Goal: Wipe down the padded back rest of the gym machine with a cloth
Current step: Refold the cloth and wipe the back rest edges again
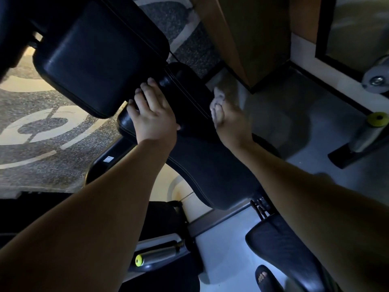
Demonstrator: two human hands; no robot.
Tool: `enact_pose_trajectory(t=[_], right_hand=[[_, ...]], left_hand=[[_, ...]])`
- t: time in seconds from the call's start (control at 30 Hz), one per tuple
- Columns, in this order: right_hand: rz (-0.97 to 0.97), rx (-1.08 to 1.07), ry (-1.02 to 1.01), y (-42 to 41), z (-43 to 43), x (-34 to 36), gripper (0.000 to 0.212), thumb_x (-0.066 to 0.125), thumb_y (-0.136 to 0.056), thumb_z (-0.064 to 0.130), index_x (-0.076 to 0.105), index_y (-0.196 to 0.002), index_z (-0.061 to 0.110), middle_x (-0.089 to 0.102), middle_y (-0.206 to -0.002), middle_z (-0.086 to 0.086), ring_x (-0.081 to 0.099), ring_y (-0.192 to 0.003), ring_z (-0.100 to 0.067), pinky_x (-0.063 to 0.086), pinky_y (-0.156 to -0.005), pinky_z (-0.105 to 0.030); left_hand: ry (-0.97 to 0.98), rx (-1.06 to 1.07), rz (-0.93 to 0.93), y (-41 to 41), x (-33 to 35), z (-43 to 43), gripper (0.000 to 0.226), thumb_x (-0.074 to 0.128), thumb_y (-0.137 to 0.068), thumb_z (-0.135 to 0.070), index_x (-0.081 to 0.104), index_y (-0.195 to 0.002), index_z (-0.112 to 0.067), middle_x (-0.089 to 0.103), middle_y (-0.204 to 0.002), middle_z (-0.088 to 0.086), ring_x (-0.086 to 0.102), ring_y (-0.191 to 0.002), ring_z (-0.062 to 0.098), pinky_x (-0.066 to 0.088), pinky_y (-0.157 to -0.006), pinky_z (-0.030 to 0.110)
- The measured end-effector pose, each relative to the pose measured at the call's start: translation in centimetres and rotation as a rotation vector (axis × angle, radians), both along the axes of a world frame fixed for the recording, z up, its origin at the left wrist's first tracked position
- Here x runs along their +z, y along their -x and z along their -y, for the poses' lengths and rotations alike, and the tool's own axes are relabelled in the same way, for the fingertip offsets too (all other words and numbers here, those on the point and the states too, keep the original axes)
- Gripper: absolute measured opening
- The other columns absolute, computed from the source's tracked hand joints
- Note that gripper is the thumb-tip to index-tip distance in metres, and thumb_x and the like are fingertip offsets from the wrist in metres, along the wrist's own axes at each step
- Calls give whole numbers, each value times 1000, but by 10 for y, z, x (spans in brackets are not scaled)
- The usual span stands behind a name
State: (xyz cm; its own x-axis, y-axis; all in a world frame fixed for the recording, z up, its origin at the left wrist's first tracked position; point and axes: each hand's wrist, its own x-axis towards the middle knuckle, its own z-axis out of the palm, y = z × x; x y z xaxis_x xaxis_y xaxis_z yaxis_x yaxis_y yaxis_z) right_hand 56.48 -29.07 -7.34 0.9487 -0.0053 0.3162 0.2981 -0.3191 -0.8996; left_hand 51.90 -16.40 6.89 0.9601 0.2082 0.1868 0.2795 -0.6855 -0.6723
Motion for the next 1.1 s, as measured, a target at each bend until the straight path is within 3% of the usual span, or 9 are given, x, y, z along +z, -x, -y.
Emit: enact_pose_trajectory(t=[0.07, 0.17, 0.23, 0.37, 0.47, 0.63, 0.77, 0.97, 1.1], right_hand=[[-102, -35, 43, 2, 0, -1, 33, 38, -104, 22, 62, -118, 4, 69, -100, -4, 57, -86, -9, 53, -83, -36], [-107, 18, -33, 1, -3, 14, 39, 33, -106, 22, 58, -129, 4, 68, -112, -9, 63, -96, -20, 48, -86, -26], [-131, 89, -63, 9, 2, 3, 32, 32, -109, 20, 56, -125, 7, 66, -106, -6, 61, -90, -17, 49, -82, -31], [-458, 7, 23, 18, 18, -40, 36, 31, -109, 26, 56, -126, 8, 66, -119, -12, 64, -107, -27, 52, -95, -43], [-418, 52, 54, 0, 7, -28, 36, 30, -106, 18, 58, -125, 6, 65, -122, -13, 63, -110, -26, 50, -95, -38], [-325, 95, -3, 18, 19, -47, 32, 32, -108, 33, 55, -125, 18, 64, -113, 4, 60, -101, -3, 48, -90, -25], [-508, 88, 231, 17, 37, -74, 32, 31, -109, 19, 57, -120, 6, 65, -117, -15, 63, -107, -32, 50, -94, -41], [-522, 88, -65, 26, 35, -72, 35, 36, -110, 28, 56, -133, 11, 64, -122, -5, 61, -112, -21, 45, -95, -31], [-673, 75, 193, 31, 60, -106, 33, 37, -107, 13, 56, -133, 3, 62, -131, -20, 59, -120, -38, 44, -100, -40]], left_hand=[[34, -18, 0, 1, -1, 1, 134, 78, -72, -62, 2, -153, 13, 25, -156, 32, 32, -142, 45, 34, -112, 59], [43, -19, 18, 0, -1, 1, 133, 80, -72, -59, 1, -153, 12, 24, -157, 31, 31, -142, 47, 33, -111, 60], [45, -24, 20, -1, 0, -1, 133, 80, -72, -59, 1, -154, 11, 24, -157, 32, 31, -142, 47, 32, -111, 61], [41, -23, 18, -1, -1, -1, 134, 79, -71, -61, 1, -153, 11, 23, -157, 32, 30, -143, 46, 33, -112, 60], [20, -21, 30, -1, -2, -2, 135, 79, -68, -62, 5, -153, 12, 27, -156, 32, 35, -141, 46, 35, -111, 60], [21, -20, 33, -1, -2, -1, 135, 79, -69, -62, 5, -154, 11, 27, -156, 31, 34, -142, 44, 35, -112, 58], [14, -21, 35, -1, -3, -2, 136, 78, -67, -63, 5, -154, 11, 28, -156, 31, 35, -142, 44, 35, -111, 58], [-3, -11, 40, -1, -3, -3, 138, 82, -59, -65, 15, -153, 12, 36, -152, 30, 43, -136, 43, 42, -107, 57], [-11, -14, 39, 0, -3, -3, 138, 83, -59, -65, 17, -152, 13, 39, -150, 30, 46, -134, 43, 43, -105, 57]])
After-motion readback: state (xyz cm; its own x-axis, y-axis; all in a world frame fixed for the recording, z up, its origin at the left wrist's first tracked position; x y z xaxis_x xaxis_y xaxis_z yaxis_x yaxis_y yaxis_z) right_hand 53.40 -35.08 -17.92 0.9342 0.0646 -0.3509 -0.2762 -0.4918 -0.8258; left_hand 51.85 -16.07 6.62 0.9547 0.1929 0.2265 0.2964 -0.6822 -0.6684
